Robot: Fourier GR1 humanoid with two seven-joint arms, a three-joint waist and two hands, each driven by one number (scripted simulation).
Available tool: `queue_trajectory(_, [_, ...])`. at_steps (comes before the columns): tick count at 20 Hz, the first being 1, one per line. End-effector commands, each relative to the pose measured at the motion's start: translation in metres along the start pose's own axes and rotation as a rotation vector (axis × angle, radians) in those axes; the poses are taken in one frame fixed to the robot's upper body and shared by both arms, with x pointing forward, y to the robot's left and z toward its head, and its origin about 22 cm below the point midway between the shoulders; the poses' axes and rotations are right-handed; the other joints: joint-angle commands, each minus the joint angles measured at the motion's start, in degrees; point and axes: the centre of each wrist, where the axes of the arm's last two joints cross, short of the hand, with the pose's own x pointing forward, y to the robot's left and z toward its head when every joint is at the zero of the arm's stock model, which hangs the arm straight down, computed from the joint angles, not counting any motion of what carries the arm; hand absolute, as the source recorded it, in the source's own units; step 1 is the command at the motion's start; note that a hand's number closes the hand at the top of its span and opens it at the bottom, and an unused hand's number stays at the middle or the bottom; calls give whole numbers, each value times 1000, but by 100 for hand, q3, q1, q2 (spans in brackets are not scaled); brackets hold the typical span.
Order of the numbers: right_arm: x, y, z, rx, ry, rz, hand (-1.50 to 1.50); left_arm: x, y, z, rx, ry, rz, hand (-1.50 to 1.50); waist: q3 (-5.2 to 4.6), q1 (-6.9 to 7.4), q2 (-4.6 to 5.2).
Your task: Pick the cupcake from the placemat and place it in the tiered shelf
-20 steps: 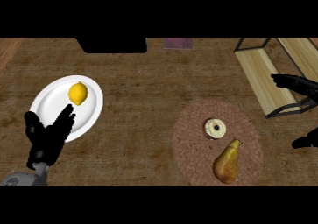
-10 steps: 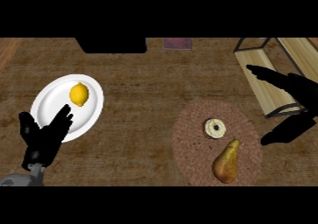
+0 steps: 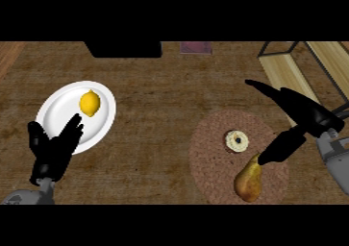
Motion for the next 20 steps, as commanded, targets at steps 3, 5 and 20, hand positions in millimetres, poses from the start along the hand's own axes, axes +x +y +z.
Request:
queue_trajectory(3, [15, 41, -1, 13, 47, 62, -150, 5, 6, 2, 13, 24, -10, 0, -10, -5, 9])
queue_trajectory(5, [7, 38, 7, 36, 95, 117, -150, -10, 0, 8, -2, 8, 0, 0, -11, -16, 7])
queue_trajectory(20, [-8, 70, -15, -22, 150, 134, -150, -1, 5, -3, -7, 27, 15, 0, -10, -10, 16])
